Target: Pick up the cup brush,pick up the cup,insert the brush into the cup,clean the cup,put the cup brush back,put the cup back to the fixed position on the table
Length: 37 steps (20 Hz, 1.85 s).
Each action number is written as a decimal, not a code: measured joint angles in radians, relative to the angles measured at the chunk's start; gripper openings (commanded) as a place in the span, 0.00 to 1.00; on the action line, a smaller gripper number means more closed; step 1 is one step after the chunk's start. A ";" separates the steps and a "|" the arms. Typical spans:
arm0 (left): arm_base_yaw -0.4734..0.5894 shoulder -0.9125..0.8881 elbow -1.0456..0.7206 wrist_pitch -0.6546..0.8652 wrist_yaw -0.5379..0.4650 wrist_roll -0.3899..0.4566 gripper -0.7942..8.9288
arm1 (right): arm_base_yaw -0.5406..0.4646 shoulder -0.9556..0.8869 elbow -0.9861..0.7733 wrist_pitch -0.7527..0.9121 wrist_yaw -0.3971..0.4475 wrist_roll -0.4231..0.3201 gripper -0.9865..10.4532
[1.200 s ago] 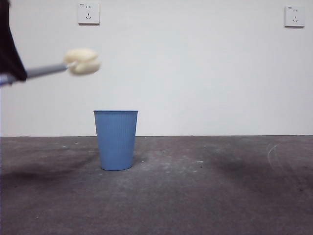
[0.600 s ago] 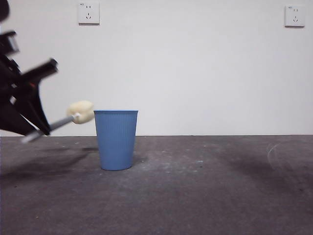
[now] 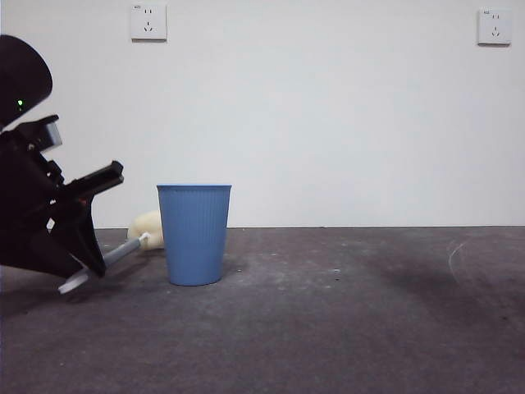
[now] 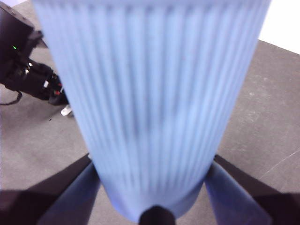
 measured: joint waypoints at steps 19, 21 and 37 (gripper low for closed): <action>-0.072 0.050 0.067 -0.095 -0.045 -0.001 0.42 | 0.000 0.031 0.000 -0.034 -0.032 0.018 0.08; -0.071 0.040 0.070 -0.114 -0.040 0.000 0.48 | 0.000 0.031 0.000 -0.033 -0.032 0.018 0.08; -0.008 -0.641 0.047 -0.487 0.035 0.101 0.47 | -0.082 0.062 -0.174 0.516 0.092 -0.138 0.08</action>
